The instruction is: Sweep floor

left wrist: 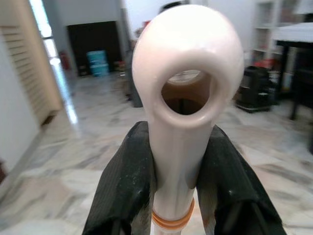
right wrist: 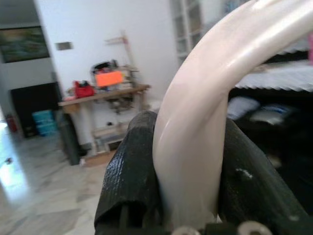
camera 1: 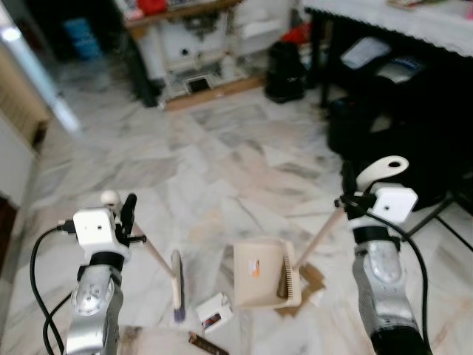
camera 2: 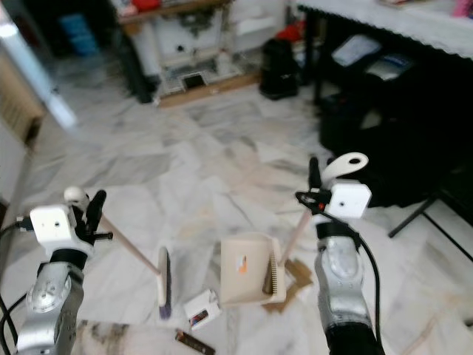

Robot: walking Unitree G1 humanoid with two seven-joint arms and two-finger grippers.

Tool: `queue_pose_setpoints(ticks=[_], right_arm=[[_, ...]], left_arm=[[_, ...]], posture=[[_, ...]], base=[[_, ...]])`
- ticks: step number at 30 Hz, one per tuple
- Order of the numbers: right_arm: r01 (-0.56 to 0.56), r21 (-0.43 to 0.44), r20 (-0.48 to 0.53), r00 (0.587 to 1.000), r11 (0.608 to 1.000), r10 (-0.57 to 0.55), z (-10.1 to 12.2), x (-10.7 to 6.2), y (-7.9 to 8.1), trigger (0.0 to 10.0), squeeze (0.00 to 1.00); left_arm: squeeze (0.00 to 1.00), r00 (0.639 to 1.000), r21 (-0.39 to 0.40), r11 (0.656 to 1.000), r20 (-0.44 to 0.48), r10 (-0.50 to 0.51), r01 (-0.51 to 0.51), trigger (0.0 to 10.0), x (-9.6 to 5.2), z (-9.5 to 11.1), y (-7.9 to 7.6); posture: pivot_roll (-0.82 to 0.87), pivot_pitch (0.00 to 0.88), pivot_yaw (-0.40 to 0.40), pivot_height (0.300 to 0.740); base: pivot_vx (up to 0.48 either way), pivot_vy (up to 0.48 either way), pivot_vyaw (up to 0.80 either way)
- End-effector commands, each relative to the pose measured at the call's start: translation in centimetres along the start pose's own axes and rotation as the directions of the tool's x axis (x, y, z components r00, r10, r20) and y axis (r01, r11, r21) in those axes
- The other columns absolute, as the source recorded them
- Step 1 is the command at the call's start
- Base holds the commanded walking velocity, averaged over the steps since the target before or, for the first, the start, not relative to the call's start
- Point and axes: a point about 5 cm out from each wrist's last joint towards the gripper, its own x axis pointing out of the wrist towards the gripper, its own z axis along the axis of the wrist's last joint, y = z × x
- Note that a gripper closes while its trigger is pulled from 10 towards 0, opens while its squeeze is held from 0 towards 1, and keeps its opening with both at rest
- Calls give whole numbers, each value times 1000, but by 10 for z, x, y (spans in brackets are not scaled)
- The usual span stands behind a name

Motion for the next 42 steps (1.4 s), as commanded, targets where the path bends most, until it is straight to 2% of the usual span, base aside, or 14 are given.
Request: queue_pose_setpoints(ticks=[1,21,28,33,35,42], right_arm=[[-36,21,66,997,999,34,14,9,13,10000,0],[-33,31,63,998,999,31,17,7,8,10000,0],[-53,44,52,997,998,50,16,12,14,10000,0],[-47,83,47,998,995,43,15,11,17,10000,0],[-51,97,39,998,994,48,12,8,24,10000,0],[-56,105,28,998,993,54,10,8,27,10000,0]], left_arm=[[0,999,28,999,44,18,-19,10000,1,9,5],[0,1000,62,998,19,-8,7,10000,-2,4,2],[0,999,60,998,46,23,-25,10000,2,9,5],[0,999,58,998,35,25,-27,10000,-4,6,3],[0,999,59,998,32,30,-32,10000,-5,6,4],[0,999,68,997,32,44,-46,10000,-3,6,8]], posture=[[31,0,89,740],[19,0,85,740],[46,0,72,740],[56,0,79,740],[61,0,82,740],[62,0,80,740]], base=[[0,0,800],[0,0,800],[0,0,714],[0,0,800],[0,0,800],[0,0,800]])
